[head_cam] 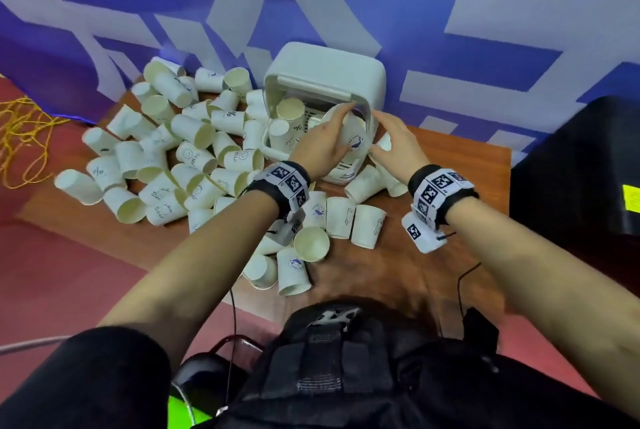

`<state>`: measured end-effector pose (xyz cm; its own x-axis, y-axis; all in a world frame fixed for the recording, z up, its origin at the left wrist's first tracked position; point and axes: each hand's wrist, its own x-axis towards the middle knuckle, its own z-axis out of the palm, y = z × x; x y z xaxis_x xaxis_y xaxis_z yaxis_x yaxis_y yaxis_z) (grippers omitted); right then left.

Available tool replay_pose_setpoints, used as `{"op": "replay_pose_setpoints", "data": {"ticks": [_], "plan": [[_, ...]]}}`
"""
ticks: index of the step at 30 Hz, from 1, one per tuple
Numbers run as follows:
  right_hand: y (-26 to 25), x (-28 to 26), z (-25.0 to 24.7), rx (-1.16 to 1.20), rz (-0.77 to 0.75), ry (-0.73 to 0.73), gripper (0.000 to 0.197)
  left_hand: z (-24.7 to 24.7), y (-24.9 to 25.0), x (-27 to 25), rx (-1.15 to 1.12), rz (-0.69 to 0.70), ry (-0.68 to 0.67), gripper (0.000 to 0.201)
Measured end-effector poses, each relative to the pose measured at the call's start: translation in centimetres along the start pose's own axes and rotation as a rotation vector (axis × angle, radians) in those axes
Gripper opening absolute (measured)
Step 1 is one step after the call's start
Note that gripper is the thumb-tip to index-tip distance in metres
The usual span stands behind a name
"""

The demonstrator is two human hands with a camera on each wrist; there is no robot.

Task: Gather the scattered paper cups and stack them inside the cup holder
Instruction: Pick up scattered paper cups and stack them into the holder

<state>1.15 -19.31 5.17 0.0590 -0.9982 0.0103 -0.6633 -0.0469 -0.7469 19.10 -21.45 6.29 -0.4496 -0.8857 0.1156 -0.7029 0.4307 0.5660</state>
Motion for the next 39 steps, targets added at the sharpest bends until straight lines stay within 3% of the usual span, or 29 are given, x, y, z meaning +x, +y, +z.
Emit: {"op": "replay_pose_setpoints", "data": {"ticks": [4,12,16,20,27,32,39], "plan": [[-2.1,0.3,1.6,0.021,-0.077,-0.069,0.061,-1.3,-1.7,-0.8,-0.027,-0.074,-0.01,0.044],[-3.3,1.4,4.3,0.051,-0.15,-0.114,0.06,-3.0,-3.6,-2.0,0.027,-0.072,-0.031,0.052],[-3.2,1.6,4.5,0.016,-0.155,-0.111,0.054,-3.1,-4.8,-1.3,0.062,-0.058,-0.023,0.031],[-2.7,2.1,4.5,-0.06,-0.169,-0.083,0.042,-2.7,-5.6,-0.3,0.047,-0.03,-0.035,0.023],[-1.6,3.2,4.6,-0.192,-0.102,0.006,0.015,-1.0,-6.6,2.0,0.126,0.229,0.004,0.007],[-0.5,4.1,4.1,-0.246,-0.053,0.1,0.016,-0.2,-8.0,4.2,0.127,0.315,0.135,0.005],[1.1,5.1,5.0,-0.372,-0.062,0.151,0.017,1.3,-9.8,5.9,0.141,0.385,0.144,0.003]]}}
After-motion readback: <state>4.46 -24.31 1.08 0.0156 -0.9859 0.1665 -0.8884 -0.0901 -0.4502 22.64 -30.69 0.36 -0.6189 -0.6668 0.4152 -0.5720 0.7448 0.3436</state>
